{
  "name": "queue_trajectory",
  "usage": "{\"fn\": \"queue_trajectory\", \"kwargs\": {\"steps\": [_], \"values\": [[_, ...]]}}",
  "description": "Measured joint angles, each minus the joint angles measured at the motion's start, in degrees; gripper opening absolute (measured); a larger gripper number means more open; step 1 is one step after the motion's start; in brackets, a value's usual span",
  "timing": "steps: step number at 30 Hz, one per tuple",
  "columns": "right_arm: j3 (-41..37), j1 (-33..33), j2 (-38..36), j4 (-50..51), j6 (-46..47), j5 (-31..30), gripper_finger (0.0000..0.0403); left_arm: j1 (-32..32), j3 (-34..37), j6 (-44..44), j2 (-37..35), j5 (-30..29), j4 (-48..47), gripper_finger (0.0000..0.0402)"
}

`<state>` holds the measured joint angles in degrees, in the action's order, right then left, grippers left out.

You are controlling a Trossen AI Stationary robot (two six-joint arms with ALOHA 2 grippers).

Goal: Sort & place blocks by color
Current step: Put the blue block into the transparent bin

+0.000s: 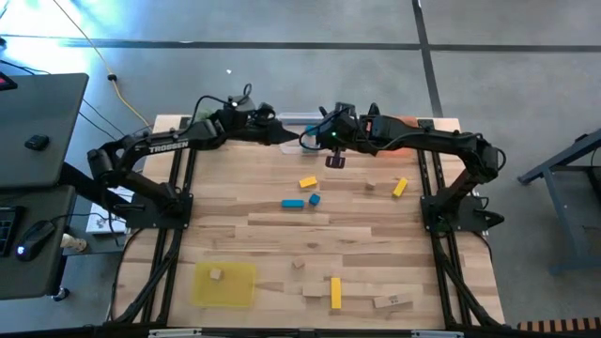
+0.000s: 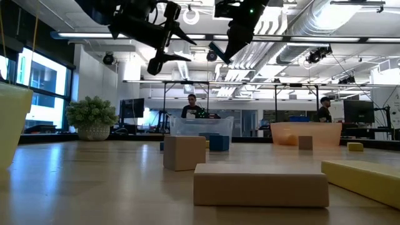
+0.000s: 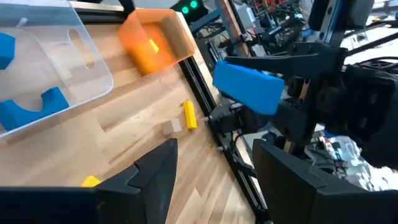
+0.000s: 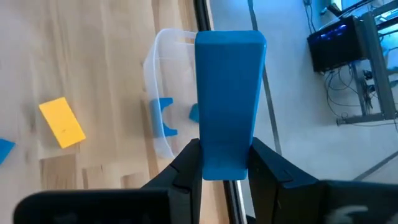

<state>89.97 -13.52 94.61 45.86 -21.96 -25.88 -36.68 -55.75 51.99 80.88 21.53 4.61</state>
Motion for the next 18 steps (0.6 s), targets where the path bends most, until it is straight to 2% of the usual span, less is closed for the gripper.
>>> {"fn": "queue_trajectory", "kwargs": {"steps": [3,11,18], "values": [[0.0,0.0,1.6,0.0,0.0,1.9,0.0069,1.4,0.0,0.7,0.0,-1.1,0.1,0.0197],[-0.1,1.6,4.4,0.0,0.7,1.3,0.0069,4.9,0.0,1.9,0.0,-6.6,0.1,0.0197],[-0.1,1.7,4.5,-2.5,0.9,3.5,0.0069,5.2,0.0,2.6,0.0,-7.2,-0.9,0.0197]]}}
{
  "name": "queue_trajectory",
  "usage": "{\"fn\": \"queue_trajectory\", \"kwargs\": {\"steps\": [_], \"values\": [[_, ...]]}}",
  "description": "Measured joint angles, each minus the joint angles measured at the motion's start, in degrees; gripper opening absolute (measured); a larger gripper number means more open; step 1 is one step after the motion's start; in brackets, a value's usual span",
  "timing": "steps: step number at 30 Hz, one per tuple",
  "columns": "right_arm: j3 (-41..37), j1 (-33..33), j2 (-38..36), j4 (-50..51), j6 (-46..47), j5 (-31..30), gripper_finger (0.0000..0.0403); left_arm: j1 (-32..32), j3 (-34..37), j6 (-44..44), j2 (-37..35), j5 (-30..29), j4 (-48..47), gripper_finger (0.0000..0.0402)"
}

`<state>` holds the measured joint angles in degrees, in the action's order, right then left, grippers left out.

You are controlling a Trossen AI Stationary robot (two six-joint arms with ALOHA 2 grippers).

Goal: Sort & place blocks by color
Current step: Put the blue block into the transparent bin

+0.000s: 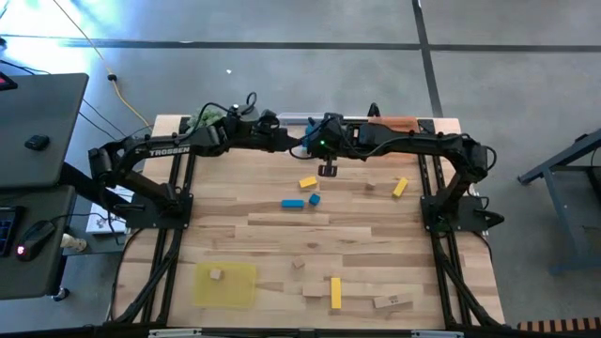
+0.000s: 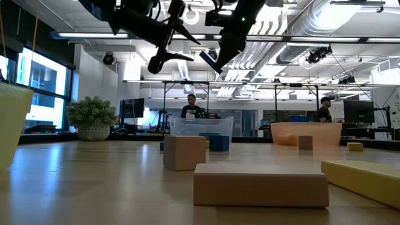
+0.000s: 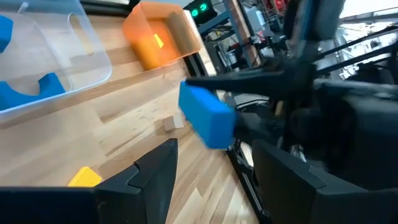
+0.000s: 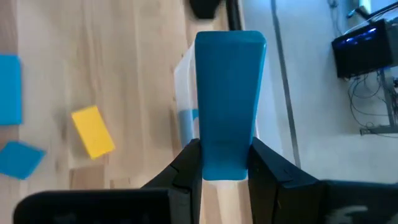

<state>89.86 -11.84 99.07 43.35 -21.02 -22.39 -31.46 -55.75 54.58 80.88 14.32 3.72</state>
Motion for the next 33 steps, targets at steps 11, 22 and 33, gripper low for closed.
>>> {"fn": "queue_trajectory", "kwargs": {"steps": [11,22,33], "values": [[0.0,0.8,2.1,-3.3,-2.7,2.9,0.0069,0.0,0.0,0.3,0.0,-0.9,-2.0,0.0197],[0.0,1.8,3.4,-7.4,-3.7,2.4,0.0069,0.0,0.0,0.3,0.2,-2.7,-5.7,0.0197],[0.0,1.6,3.4,-8.8,-3.9,1.9,0.0069,0.0,0.0,0.3,0.2,-2.9,-6.7,0.0128]]}}
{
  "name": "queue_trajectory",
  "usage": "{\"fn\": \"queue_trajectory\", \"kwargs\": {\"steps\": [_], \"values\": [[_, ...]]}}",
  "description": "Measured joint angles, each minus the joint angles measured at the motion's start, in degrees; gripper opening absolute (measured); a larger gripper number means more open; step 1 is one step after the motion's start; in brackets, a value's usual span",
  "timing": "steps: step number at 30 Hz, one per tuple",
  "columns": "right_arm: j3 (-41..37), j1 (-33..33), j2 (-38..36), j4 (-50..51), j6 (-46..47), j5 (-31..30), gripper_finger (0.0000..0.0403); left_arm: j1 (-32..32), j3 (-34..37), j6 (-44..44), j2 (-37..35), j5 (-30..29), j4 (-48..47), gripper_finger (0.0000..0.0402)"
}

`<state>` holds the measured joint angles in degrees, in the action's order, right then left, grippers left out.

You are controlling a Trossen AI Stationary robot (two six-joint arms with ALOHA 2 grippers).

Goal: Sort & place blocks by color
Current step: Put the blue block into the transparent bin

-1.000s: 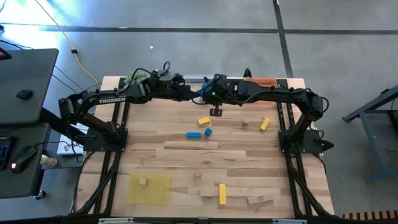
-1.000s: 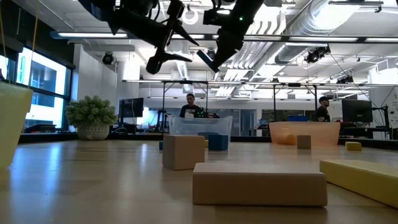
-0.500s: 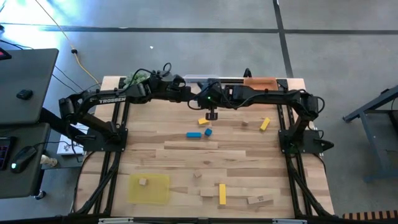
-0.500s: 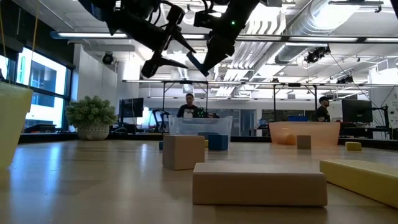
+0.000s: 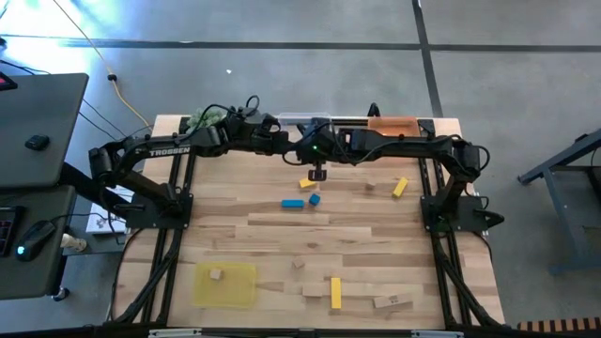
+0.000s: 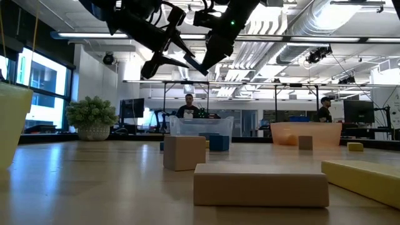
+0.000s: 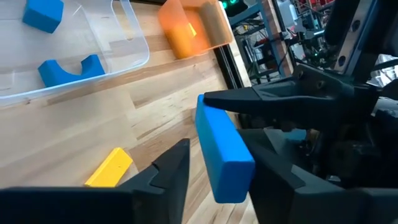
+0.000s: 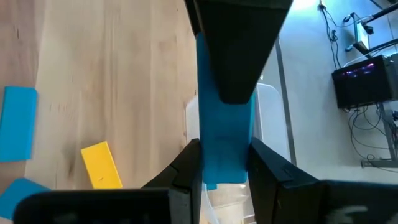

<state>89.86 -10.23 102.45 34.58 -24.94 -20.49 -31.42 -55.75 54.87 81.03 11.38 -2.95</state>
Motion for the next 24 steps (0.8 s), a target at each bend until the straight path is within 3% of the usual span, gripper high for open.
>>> {"fn": "queue_trajectory", "kwargs": {"steps": [12,17,24], "values": [[0.0,0.0,0.0,-0.5,-0.9,-0.1,0.0071,0.6,0.0,-4.5,0.0,-0.8,-0.3,0.0036],[0.0,0.0,0.0,-0.6,-0.9,-0.6,0.0115,0.9,0.0,-6.0,0.0,-2.0,-0.3,0.0037],[0.0,0.0,-0.1,-1.0,-0.7,-3.2,0.0126,0.6,0.1,-8.9,0.1,-4.1,-0.6,0.0036]]}}
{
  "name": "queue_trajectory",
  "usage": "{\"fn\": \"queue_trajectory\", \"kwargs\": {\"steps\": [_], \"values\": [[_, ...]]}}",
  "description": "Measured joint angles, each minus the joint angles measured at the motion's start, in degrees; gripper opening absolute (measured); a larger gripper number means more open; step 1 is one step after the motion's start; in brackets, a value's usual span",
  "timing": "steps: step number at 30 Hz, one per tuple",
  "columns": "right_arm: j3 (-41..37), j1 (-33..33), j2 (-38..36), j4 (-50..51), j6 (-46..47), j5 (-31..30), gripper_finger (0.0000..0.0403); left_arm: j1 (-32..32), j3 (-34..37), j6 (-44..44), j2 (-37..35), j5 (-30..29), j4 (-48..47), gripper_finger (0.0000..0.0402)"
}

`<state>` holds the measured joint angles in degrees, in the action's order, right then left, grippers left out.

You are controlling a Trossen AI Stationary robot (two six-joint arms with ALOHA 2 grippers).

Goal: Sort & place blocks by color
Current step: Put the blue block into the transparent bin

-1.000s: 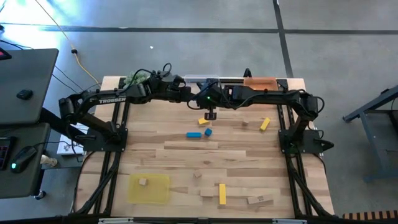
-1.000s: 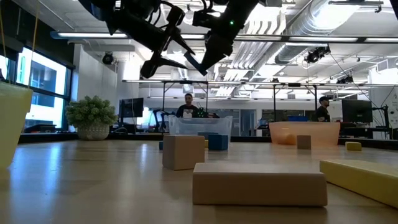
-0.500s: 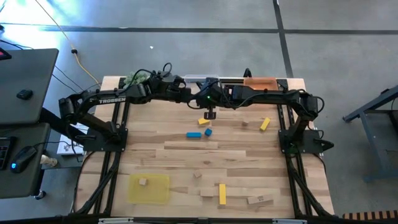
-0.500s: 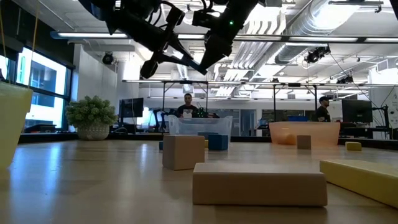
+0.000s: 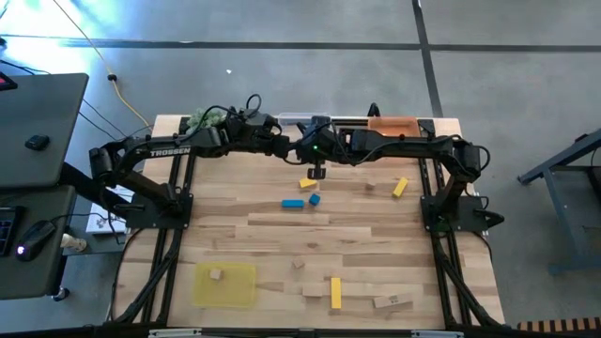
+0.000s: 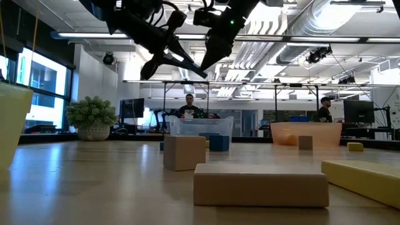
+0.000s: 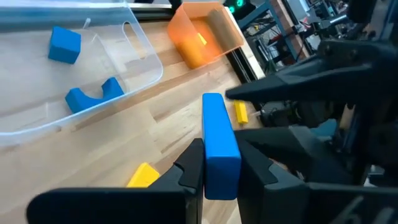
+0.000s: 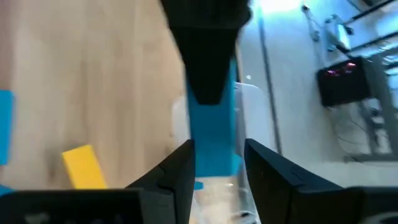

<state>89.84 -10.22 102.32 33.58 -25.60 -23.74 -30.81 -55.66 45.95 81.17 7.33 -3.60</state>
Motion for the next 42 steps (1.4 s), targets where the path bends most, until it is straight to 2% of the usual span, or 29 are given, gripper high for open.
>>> {"fn": "queue_trajectory", "kwargs": {"steps": [3,8,10,14,22,26,32,37,42], "values": [[0.0,0.0,0.0,0.0,0.1,-3.7,0.0127,-0.9,0.0,-1.6,0.0,-0.1,0.1,0.0036],[0.0,0.4,-0.2,0.4,1.4,-14.7,0.0128,-3.9,0.0,-6.0,0.0,-0.1,0.0,0.0036],[0.0,0.5,-0.6,0.2,1.5,-16.7,0.0129,-5.6,0.0,-8.2,0.0,-0.1,-0.1,0.0036],[0.0,0.6,-1.8,-0.2,6.7,-16.4,0.0129,-9.4,0.0,-13.2,0.0,0.2,-0.1,0.0036],[0.1,0.6,-3.0,-1.4,26.0,-11.8,0.0129,-15.2,0.0,-28.3,0.0,0.1,2.3,0.0036],[0.1,0.6,-3.0,-2.1,32.2,-8.8,0.0129,-17.2,0.0,-33.6,0.0,0.2,4.4,0.0036],[0.1,0.6,-3.0,-2.1,39.7,-8.6,0.0129,-18.3,0.0,-41.9,0.0,0.9,4.6,0.0036],[0.1,0.6,-3.0,-2.1,44.5,-8.6,0.0129,-18.1,0.0,-44.0,0.0,1.2,4.7,0.0036],[0.1,0.6,-3.0,-2.1,48.0,-7.6,0.0129,-16.8,-0.1,-41.7,2.5,1.2,5.2,0.0036]]}}
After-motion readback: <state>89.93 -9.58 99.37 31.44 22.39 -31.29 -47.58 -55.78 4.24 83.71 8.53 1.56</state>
